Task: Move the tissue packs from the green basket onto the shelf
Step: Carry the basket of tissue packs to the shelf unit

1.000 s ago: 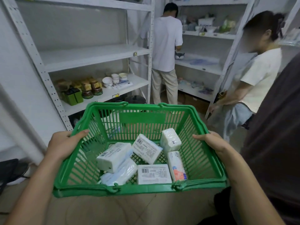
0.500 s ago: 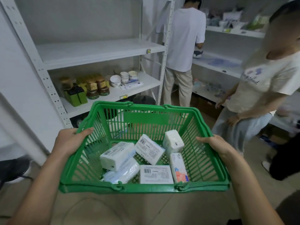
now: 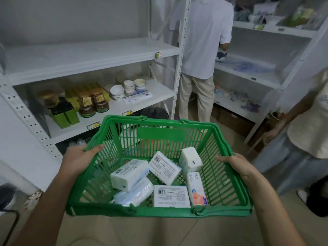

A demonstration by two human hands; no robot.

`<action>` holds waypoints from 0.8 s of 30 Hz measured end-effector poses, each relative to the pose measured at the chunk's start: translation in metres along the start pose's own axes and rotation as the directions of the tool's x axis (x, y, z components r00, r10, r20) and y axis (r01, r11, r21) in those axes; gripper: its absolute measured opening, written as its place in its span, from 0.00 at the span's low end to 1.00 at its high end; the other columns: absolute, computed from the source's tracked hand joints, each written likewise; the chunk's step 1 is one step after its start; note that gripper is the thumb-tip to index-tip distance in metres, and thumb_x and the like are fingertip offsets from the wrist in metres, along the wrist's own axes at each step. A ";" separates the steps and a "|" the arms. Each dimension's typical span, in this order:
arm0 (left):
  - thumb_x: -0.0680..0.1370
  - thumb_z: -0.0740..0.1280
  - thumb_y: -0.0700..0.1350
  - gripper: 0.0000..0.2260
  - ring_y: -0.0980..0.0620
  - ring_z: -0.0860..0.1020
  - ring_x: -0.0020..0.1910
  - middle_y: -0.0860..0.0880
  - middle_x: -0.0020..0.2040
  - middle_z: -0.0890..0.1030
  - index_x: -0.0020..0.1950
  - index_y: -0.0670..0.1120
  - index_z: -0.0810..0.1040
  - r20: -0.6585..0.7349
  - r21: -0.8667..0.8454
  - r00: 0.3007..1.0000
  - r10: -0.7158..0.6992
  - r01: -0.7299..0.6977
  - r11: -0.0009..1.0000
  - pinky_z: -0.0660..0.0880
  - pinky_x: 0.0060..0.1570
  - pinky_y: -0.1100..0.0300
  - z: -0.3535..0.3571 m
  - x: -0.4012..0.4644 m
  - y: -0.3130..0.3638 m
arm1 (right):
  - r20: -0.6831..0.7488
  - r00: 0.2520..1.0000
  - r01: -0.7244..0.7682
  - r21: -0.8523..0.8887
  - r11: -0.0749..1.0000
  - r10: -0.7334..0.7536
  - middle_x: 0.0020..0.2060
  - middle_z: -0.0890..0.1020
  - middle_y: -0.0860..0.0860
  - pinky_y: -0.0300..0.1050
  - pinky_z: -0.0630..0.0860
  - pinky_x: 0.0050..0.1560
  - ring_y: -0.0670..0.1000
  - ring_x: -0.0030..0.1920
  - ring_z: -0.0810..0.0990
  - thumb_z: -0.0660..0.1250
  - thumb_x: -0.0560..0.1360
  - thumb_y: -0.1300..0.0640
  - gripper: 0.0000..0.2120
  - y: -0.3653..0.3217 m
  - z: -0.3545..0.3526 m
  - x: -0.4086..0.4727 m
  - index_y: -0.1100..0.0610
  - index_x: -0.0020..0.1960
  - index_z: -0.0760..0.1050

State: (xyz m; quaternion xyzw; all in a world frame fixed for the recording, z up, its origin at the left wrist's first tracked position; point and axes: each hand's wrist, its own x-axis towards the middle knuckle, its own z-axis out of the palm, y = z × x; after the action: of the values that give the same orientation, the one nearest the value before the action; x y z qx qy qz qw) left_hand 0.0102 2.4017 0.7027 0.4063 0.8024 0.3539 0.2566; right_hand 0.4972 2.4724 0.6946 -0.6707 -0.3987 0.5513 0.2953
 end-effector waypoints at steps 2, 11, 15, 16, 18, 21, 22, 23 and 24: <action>0.75 0.74 0.61 0.24 0.44 0.78 0.32 0.38 0.32 0.79 0.33 0.42 0.79 -0.028 -0.004 1.000 0.000 0.000 1.000 0.67 0.33 0.59 0.017 0.017 0.013 | 0.011 1.000 0.004 -0.016 1.000 -0.004 0.36 0.88 0.60 0.46 0.83 0.29 0.58 0.30 0.87 0.74 0.77 0.60 0.09 -0.016 -0.006 0.027 0.61 0.56 0.81; 0.76 0.74 0.61 0.20 0.44 0.77 0.34 0.39 0.39 0.80 0.41 0.43 0.84 -0.081 -0.010 0.996 -0.041 0.041 0.999 0.76 0.40 0.52 0.065 0.094 0.045 | 0.072 0.997 0.026 -0.068 0.997 -0.021 0.36 0.88 0.59 0.47 0.83 0.32 0.58 0.31 0.85 0.74 0.77 0.60 0.10 -0.092 -0.007 0.148 0.62 0.56 0.81; 0.76 0.75 0.58 0.23 0.48 0.74 0.26 0.52 0.21 0.73 0.27 0.51 0.73 -0.141 -0.047 0.987 -0.075 0.069 0.996 0.68 0.31 0.58 0.082 0.142 0.050 | 0.109 0.994 0.018 -0.110 0.994 -0.006 0.45 0.86 0.62 0.54 0.82 0.50 0.60 0.39 0.84 0.74 0.77 0.58 0.12 -0.123 0.011 0.208 0.63 0.58 0.81; 0.76 0.75 0.58 0.23 0.47 0.74 0.25 0.53 0.19 0.73 0.27 0.50 0.74 -0.150 -0.053 0.984 -0.092 0.085 0.995 0.68 0.30 0.58 0.085 0.154 0.053 | 0.117 0.993 0.013 -0.117 0.993 0.001 0.46 0.86 0.61 0.54 0.81 0.50 0.60 0.41 0.84 0.74 0.77 0.58 0.12 -0.132 0.016 0.222 0.63 0.58 0.80; 0.76 0.75 0.59 0.21 0.45 0.78 0.27 0.47 0.23 0.79 0.31 0.46 0.81 -0.160 -0.062 0.980 -0.115 0.106 0.992 0.72 0.31 0.58 0.090 0.176 0.056 | 0.127 0.992 0.007 -0.129 0.992 0.009 0.45 0.86 0.59 0.54 0.81 0.52 0.60 0.42 0.84 0.74 0.78 0.58 0.10 -0.150 0.027 0.249 0.61 0.56 0.79; 0.77 0.74 0.59 0.24 0.41 0.80 0.29 0.35 0.32 0.83 0.41 0.36 0.86 -0.179 -0.082 0.976 -0.122 0.109 0.991 0.73 0.32 0.56 0.098 0.207 0.064 | 0.118 0.992 0.054 -0.146 0.988 -0.037 0.36 0.87 0.56 0.48 0.82 0.41 0.57 0.35 0.86 0.76 0.76 0.61 0.08 -0.173 0.038 0.292 0.60 0.51 0.78; 0.77 0.74 0.59 0.26 0.40 0.80 0.31 0.32 0.34 0.83 0.43 0.34 0.86 -0.185 -0.080 0.975 -0.126 0.113 0.990 0.73 0.33 0.56 0.101 0.217 0.067 | 0.116 0.992 0.072 -0.147 0.986 -0.055 0.32 0.87 0.54 0.45 0.81 0.35 0.56 0.32 0.86 0.76 0.75 0.61 0.08 -0.179 0.041 0.307 0.59 0.50 0.78; 0.77 0.74 0.59 0.26 0.39 0.81 0.33 0.32 0.35 0.83 0.42 0.34 0.85 -0.193 -0.075 0.973 -0.129 0.116 0.990 0.73 0.34 0.55 0.105 0.226 0.070 | 0.118 0.991 0.080 -0.147 0.986 -0.063 0.29 0.87 0.51 0.43 0.80 0.31 0.54 0.31 0.86 0.77 0.75 0.61 0.08 -0.184 0.043 0.320 0.58 0.48 0.78; 0.77 0.74 0.59 0.24 0.39 0.82 0.34 0.33 0.35 0.84 0.40 0.36 0.85 -0.201 -0.078 0.970 -0.134 0.121 0.990 0.73 0.34 0.56 0.109 0.233 0.072 | 0.125 0.990 0.083 -0.154 0.985 -0.064 0.27 0.86 0.48 0.41 0.79 0.31 0.53 0.30 0.85 0.77 0.75 0.60 0.07 -0.188 0.046 0.333 0.56 0.47 0.78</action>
State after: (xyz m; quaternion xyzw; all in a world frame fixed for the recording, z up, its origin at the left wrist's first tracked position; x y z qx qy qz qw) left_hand -0.0053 2.6656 0.6621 0.3063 0.8372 0.4028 0.2074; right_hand 0.4380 2.8523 0.6740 -0.6428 -0.4829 0.5456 0.2367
